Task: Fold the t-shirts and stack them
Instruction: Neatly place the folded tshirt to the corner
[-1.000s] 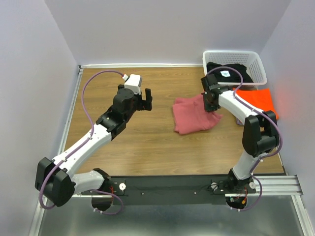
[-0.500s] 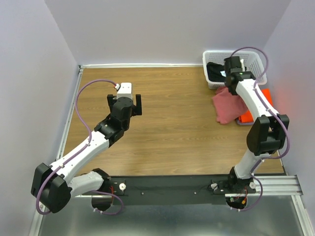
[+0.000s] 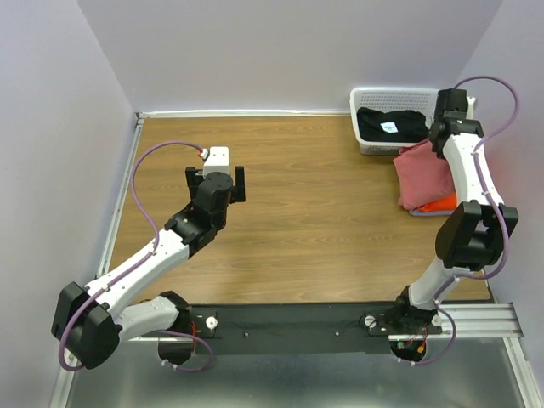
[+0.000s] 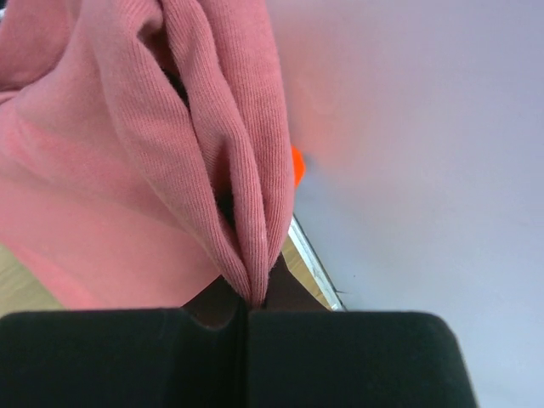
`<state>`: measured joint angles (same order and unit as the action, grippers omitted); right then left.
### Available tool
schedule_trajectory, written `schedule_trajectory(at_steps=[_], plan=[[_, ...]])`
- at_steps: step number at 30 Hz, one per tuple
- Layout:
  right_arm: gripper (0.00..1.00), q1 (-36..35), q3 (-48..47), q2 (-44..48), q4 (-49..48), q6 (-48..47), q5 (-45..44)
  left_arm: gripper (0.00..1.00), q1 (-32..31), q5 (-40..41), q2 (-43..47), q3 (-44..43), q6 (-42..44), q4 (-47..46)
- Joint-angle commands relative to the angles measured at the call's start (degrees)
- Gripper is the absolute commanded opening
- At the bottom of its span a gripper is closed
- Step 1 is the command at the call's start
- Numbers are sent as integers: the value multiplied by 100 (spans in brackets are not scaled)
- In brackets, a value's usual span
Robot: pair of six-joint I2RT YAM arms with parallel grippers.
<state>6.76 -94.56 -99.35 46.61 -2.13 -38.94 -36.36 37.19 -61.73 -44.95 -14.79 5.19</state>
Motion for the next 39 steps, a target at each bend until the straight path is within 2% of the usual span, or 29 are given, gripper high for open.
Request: schedule_trajectory(at_steps=[1,12,19,29,31,32,35,38,39], plan=[[0,386,-291,-146,-47,196,87,98,-73,341,144,83,2,-176],[6,800,-422,-1156,-354,345,18,98,-117,350,65,136,20,-211],[10,905,-879,-1894,-398,424,-289,98,-126,350,-75,136,20,-220],[12,1098,-1442,-2396,-407,565,-703,98,-126,333,-225,144,28,-247],[27,1169,-1451,-2457,-407,608,-694,99,-126,307,-234,118,46,-256],[27,1187,-1451,-2484,-407,617,-703,99,-126,298,-242,118,46,-273],[47,1187,-1398,-2528,-407,670,-825,99,-126,289,-260,118,63,-273],[60,1187,-1363,-2458,-407,767,-975,99,-126,298,-269,127,64,-282],[60,1187,-1354,-2431,-407,767,-958,99,-126,298,-278,118,72,-282]])
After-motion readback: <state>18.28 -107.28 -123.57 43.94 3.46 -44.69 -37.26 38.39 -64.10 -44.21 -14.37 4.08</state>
